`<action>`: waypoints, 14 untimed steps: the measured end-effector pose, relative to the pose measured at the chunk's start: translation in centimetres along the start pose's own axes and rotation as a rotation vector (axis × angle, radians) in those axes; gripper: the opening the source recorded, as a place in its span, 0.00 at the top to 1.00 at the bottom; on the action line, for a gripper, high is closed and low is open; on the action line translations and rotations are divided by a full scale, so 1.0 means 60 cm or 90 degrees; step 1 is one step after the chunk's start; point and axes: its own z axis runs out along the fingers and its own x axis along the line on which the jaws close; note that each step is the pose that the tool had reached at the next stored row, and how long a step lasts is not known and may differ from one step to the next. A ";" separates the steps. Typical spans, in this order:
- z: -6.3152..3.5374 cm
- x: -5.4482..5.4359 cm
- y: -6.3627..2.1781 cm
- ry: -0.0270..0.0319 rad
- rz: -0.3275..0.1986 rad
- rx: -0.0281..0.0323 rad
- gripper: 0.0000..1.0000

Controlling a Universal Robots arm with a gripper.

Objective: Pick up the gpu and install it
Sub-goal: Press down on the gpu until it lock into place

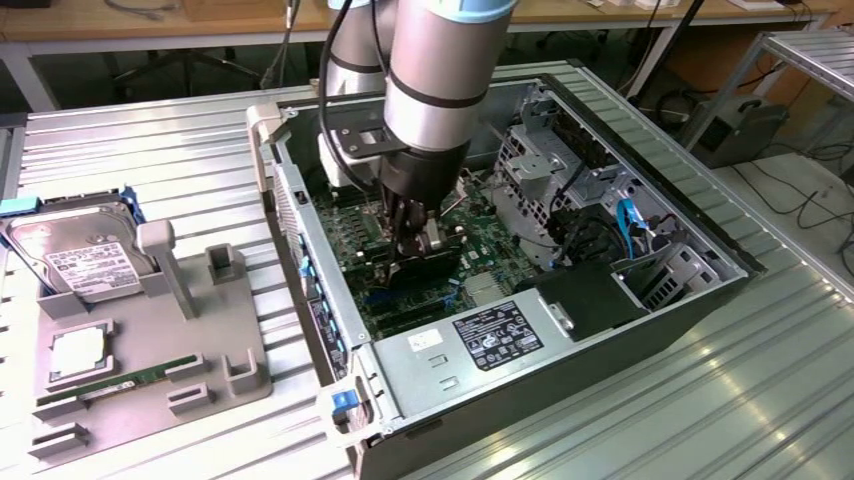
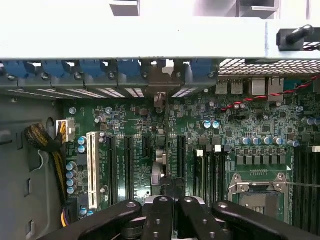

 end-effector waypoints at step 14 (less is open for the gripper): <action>-0.038 -0.001 0.001 -0.0003 0.000 0.0001 0.89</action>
